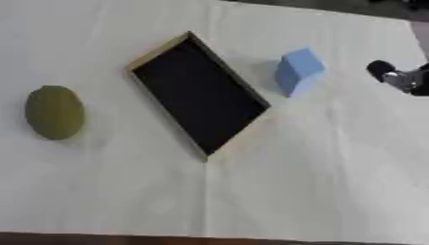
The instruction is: Pick up objects on the table and place them in the box.
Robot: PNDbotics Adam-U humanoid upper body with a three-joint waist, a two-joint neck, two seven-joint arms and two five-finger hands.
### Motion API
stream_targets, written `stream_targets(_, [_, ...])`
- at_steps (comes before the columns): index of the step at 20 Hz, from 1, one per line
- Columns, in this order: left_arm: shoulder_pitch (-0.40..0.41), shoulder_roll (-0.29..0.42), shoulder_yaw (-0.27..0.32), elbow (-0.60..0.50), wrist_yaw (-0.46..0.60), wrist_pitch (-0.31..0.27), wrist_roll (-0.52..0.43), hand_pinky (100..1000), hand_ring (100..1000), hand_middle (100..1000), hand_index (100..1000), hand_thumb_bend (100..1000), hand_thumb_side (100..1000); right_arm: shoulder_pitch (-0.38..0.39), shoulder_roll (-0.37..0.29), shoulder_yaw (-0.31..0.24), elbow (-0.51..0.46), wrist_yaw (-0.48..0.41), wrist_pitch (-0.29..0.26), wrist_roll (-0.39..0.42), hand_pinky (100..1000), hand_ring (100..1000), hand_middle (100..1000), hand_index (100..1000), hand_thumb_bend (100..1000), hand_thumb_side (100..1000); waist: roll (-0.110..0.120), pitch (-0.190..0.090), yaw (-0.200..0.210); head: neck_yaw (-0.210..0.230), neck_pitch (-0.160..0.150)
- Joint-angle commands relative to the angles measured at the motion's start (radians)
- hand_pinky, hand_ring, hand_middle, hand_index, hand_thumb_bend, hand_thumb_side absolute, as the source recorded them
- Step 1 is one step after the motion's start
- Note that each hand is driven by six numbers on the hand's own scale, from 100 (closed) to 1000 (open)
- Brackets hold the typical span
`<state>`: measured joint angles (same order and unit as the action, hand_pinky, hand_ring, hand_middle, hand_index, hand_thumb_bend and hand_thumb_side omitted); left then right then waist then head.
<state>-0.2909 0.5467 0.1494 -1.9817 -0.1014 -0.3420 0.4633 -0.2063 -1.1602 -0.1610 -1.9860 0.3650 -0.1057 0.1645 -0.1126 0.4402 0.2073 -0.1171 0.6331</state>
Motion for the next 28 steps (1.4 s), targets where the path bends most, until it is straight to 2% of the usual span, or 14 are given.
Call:
stream_targets(1, [-0.011,0.035,-0.001,-0.018,0.005,-0.001,-0.006,869,793,779,855,100,605,-0.029,-0.054,0.011,-0.014,0.017,0.008,0.015,909,929,878,904,368,100,0.007,-0.017,0.003,-0.006,-0.001])
stream_targets(7, [-0.012,0.037,-0.006,-0.018,0.009,-0.002,-0.012,869,794,780,855,100,607,-0.067,-0.069,0.059,-0.014,0.04,0.037,0.065,911,938,887,911,377,100,0.004,-0.018,0.01,-0.021,0.011])
stream_targets(21, [0.0,0.039,-0.007,-0.018,0.014,0.0,-0.017,871,795,782,855,100,629,-0.096,-0.071,0.104,-0.014,0.051,0.017,0.125,912,944,899,916,384,100,0.009,0.002,-0.014,-0.055,0.025])
stream_targets(28, [-0.005,0.04,-0.01,-0.018,0.017,0.001,-0.021,871,796,782,855,100,632,-0.136,-0.072,0.131,-0.014,0.053,0.026,0.162,912,948,903,917,388,100,0.004,0.01,-0.004,-0.067,0.022])
